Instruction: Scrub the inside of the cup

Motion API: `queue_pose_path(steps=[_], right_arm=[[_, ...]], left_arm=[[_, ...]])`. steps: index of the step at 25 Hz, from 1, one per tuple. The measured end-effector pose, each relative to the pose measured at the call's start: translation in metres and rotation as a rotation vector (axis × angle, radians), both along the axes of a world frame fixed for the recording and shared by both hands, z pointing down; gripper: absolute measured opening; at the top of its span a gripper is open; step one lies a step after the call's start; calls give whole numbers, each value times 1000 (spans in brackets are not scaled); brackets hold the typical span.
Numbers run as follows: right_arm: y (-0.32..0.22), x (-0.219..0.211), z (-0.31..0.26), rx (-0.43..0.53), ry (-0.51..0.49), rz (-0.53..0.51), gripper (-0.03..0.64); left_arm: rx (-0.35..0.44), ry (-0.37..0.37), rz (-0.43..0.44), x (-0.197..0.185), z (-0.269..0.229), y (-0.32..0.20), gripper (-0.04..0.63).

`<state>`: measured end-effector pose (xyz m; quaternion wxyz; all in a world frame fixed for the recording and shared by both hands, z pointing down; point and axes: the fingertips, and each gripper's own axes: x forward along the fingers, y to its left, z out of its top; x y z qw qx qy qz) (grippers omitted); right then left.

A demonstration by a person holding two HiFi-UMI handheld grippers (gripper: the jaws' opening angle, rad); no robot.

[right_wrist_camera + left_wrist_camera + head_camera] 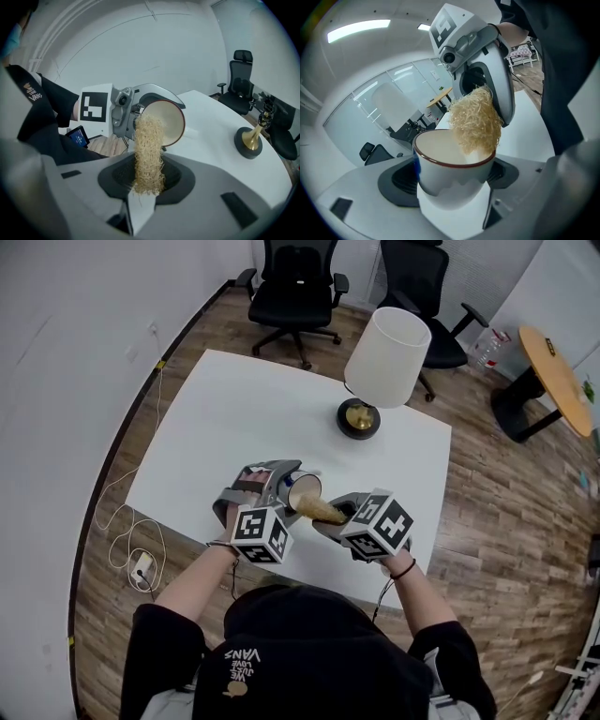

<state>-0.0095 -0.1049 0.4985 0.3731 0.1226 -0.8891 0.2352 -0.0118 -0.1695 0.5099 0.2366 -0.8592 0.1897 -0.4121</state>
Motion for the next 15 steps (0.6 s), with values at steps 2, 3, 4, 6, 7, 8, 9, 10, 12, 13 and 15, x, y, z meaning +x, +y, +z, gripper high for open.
queue_pose_path(steps=[2, 3, 4, 6, 7, 8, 9, 10, 12, 13, 15], right_arm=[[-3, -6, -4, 9, -7, -11, 94], [-7, -8, -7, 19, -11, -8, 94], [-11, -8, -10, 31, -10, -3, 94], [-21, -3, -13, 51, -4, 17, 94], [-25, 1, -13, 54, -3, 30, 94], [-29, 5, -13, 55, 0, 44, 94], [-31, 10, -12, 55, 7, 57, 94], [-32, 15, -11, 52, 15, 68, 94], [-29, 20, -7, 34, 19, 79, 94], [-25, 20, -5, 20, 14, 78, 94], [-16, 16, 0, -7, 7, 58, 94]], left_arm=[[5, -11, 16, 2, 2, 2, 399], [12, -17, 28, 4, 3, 5, 400], [19, -21, 39, 6, 3, 7, 399], [21, -15, 50, 11, 2, 9, 400], [19, -9, 49, 12, 2, 9, 399], [17, -5, 45, 12, 2, 8, 399], [15, -1, 40, 11, 1, 6, 399], [10, 7, 34, 10, 0, 4, 400], [-3, 24, 20, 7, -2, 1, 399], [-6, 27, 15, 6, -2, 0, 400], [-8, 25, 12, 6, -1, -1, 399]])
